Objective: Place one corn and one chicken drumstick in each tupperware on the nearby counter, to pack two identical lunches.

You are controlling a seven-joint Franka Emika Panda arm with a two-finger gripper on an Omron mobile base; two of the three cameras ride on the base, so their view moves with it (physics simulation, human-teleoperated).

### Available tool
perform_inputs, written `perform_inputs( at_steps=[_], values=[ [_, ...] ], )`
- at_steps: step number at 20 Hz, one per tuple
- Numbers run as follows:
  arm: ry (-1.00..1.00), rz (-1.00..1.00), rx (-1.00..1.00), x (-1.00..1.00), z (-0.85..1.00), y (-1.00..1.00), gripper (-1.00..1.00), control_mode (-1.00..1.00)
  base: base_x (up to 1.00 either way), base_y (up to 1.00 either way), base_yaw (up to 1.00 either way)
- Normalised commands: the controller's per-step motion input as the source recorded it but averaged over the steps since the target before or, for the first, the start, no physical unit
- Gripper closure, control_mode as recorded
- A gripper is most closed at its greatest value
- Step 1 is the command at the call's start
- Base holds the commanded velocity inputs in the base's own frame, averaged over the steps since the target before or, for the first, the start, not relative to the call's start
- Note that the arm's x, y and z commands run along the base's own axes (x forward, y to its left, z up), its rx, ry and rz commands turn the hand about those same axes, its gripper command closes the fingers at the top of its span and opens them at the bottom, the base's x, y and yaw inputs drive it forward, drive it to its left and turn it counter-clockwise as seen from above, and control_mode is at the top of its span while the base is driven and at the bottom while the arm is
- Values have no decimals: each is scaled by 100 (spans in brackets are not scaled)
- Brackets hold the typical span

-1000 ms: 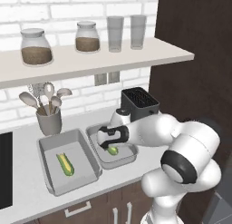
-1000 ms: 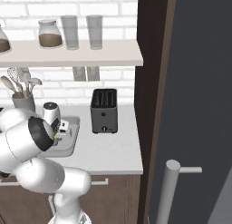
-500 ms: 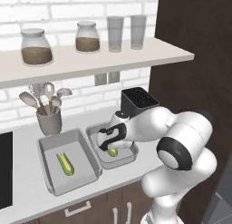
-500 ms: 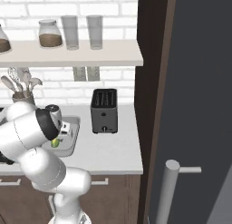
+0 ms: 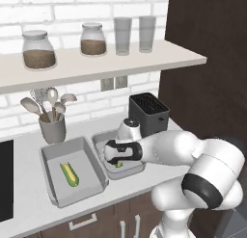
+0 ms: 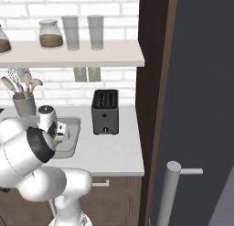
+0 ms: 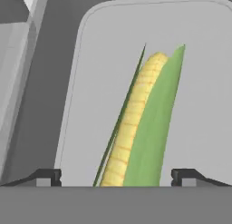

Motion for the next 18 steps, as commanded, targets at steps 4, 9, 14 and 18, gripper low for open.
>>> perform_inputs(
  at_steps=[4, 9, 14, 18],
  values=[
    [-19, 0, 0, -51, 56, 0, -100, -100, 0, 0, 0],
    [-15, 0, 0, -48, 71, 0, -100, -100, 0, 0, 0],
    [-7, 0, 0, -53, 63, 0, -100, -100, 0, 0, 0],
    [-1, 0, 0, -53, 72, 0, -100, -100, 0, 0, 0]
  ],
)
